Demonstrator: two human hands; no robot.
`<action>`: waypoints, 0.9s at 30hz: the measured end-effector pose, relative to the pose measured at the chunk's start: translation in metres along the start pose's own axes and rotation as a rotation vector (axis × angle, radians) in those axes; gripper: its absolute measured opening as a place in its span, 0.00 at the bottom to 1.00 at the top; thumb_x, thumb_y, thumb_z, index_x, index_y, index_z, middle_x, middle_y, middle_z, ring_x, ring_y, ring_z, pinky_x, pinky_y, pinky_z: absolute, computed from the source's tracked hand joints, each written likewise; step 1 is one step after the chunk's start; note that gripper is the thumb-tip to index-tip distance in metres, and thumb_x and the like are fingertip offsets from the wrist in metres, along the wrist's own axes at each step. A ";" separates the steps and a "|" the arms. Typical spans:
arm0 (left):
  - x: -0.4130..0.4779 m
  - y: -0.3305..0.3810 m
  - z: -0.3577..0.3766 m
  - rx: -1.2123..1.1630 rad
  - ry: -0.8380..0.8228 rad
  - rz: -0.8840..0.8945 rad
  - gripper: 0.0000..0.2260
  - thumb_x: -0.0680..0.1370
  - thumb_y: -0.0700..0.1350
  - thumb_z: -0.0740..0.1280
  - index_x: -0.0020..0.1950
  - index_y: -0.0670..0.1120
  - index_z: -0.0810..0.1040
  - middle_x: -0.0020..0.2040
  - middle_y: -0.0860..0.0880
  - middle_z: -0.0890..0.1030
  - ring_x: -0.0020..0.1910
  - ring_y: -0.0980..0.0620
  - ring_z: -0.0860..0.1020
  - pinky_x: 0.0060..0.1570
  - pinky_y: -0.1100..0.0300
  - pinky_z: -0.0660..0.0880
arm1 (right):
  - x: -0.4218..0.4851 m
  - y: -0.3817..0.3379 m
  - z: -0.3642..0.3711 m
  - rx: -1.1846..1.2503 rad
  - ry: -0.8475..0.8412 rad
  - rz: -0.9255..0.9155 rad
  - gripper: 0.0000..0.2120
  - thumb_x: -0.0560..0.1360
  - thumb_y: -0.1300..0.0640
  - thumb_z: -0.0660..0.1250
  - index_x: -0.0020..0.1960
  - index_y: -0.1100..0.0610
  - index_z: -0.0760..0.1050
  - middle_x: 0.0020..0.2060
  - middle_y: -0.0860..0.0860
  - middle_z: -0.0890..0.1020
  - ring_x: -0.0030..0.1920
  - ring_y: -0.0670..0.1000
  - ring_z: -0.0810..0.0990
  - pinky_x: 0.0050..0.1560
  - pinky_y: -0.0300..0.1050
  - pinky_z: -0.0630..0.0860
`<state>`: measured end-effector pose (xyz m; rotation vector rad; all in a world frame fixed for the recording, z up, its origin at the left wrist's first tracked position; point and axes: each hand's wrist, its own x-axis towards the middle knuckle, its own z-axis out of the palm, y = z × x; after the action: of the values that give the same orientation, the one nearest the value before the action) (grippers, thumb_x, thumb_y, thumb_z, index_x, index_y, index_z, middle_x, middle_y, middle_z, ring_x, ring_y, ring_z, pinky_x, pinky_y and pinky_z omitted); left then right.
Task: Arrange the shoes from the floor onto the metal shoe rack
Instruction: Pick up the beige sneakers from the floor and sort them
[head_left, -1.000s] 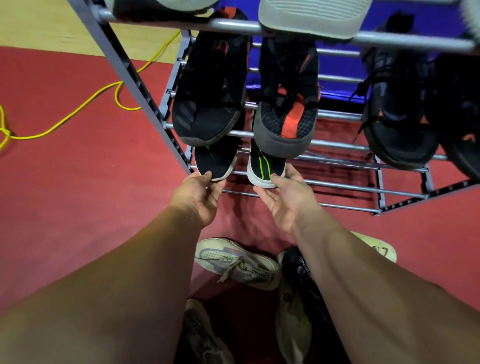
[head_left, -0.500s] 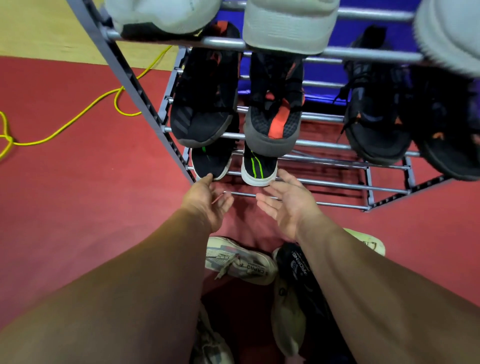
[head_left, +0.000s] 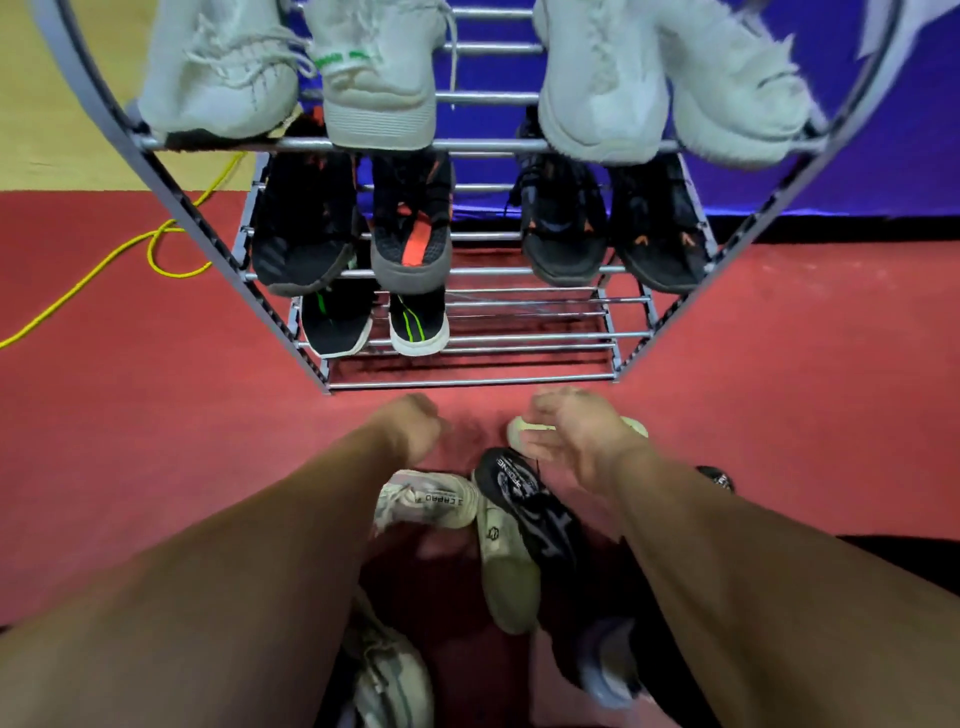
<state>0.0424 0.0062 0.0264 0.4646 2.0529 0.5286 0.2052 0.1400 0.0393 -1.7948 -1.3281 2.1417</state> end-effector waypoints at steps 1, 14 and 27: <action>-0.003 0.005 0.004 0.045 -0.013 0.029 0.13 0.79 0.47 0.69 0.57 0.39 0.78 0.56 0.35 0.81 0.47 0.43 0.78 0.53 0.48 0.78 | -0.009 0.000 -0.010 -0.031 -0.004 -0.006 0.11 0.82 0.61 0.64 0.64 0.59 0.75 0.55 0.55 0.84 0.47 0.56 0.83 0.60 0.59 0.81; -0.039 0.035 0.061 0.310 -0.050 0.172 0.21 0.80 0.50 0.67 0.71 0.45 0.74 0.64 0.44 0.79 0.53 0.45 0.79 0.50 0.59 0.73 | -0.051 0.043 -0.161 -0.233 0.261 0.039 0.09 0.82 0.59 0.63 0.59 0.61 0.76 0.53 0.58 0.84 0.42 0.57 0.84 0.39 0.46 0.83; -0.015 -0.034 0.024 0.169 0.123 -0.031 0.12 0.77 0.40 0.64 0.58 0.49 0.81 0.54 0.46 0.84 0.50 0.43 0.82 0.48 0.59 0.77 | 0.008 0.040 -0.052 -0.374 0.035 0.131 0.08 0.83 0.60 0.63 0.58 0.61 0.78 0.53 0.60 0.84 0.48 0.54 0.85 0.50 0.50 0.85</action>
<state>0.0672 -0.0253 0.0077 0.5101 2.2298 0.3739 0.2638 0.1482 0.0097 -2.0915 -1.7437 2.0126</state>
